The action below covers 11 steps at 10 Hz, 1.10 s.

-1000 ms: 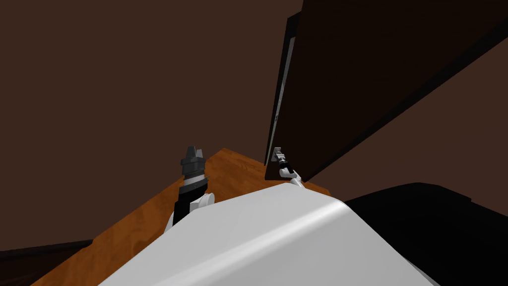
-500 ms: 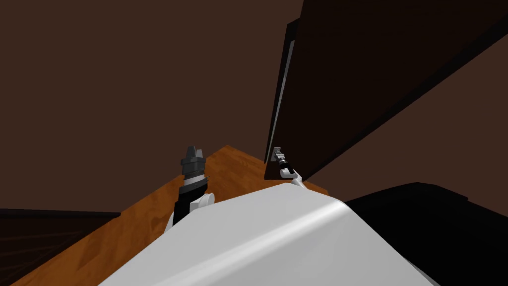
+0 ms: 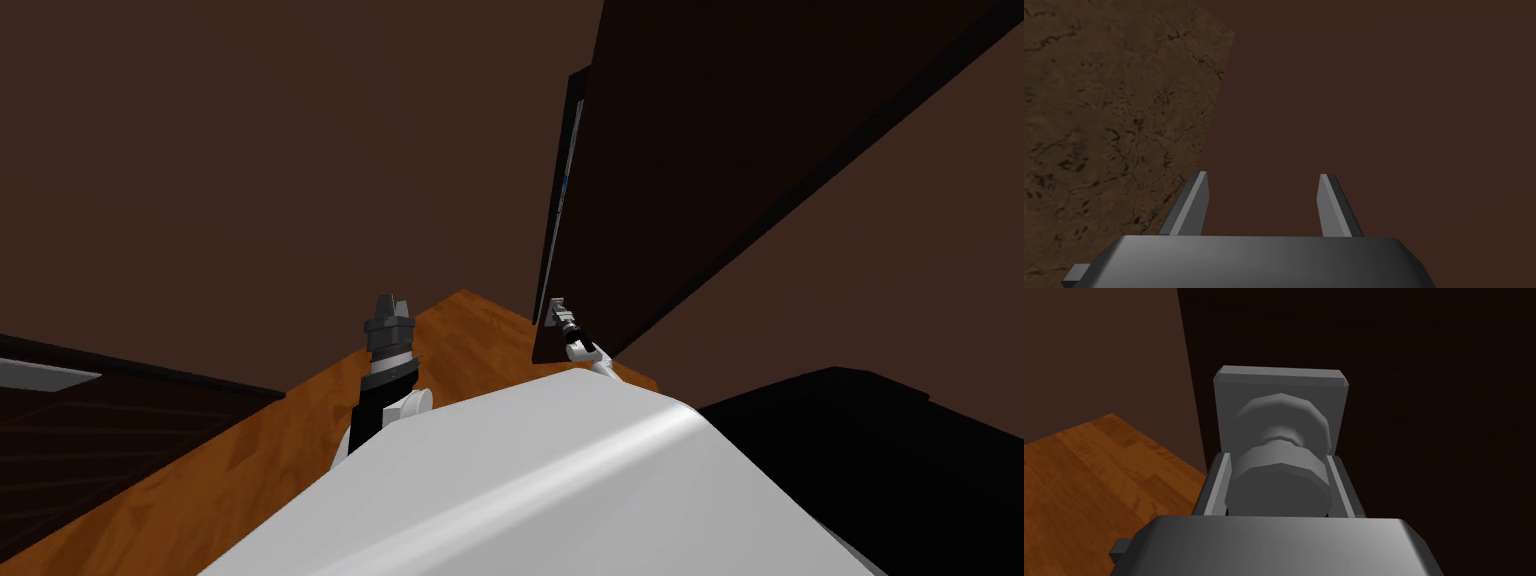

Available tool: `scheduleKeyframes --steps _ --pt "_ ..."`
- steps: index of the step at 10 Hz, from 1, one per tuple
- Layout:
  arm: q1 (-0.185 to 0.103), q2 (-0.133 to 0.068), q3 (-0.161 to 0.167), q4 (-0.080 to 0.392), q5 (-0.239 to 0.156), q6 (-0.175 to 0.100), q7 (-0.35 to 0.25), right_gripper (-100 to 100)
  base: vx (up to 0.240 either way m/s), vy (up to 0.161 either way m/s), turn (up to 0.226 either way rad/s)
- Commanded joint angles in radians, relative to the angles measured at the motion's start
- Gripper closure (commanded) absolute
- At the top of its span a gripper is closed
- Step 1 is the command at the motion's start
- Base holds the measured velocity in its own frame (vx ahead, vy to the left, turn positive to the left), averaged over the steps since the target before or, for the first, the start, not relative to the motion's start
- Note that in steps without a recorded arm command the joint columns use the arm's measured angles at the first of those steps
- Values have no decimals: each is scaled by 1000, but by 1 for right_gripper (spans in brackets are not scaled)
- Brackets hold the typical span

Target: Pull the door open

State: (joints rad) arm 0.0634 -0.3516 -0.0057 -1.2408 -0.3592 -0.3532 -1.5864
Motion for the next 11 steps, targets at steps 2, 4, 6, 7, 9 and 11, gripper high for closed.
scheduleKeyframes --steps 2,4,6,7,9,11 --pt "6 -19 21 -16 4 -9 -23 100 -188 -58 84" --pt "19 -30 34 -21 9 -11 -37 100 -100 -36 60" --pt "28 -45 47 -28 13 -19 -54 100 -182 -65 95" --pt "34 -56 57 -33 16 -26 -67 100 -183 -39 91" --pt "47 -80 78 -44 22 -40 -94 100 -208 -65 115" --pt "59 -102 97 -54 28 -53 -120 100 -191 -85 98"
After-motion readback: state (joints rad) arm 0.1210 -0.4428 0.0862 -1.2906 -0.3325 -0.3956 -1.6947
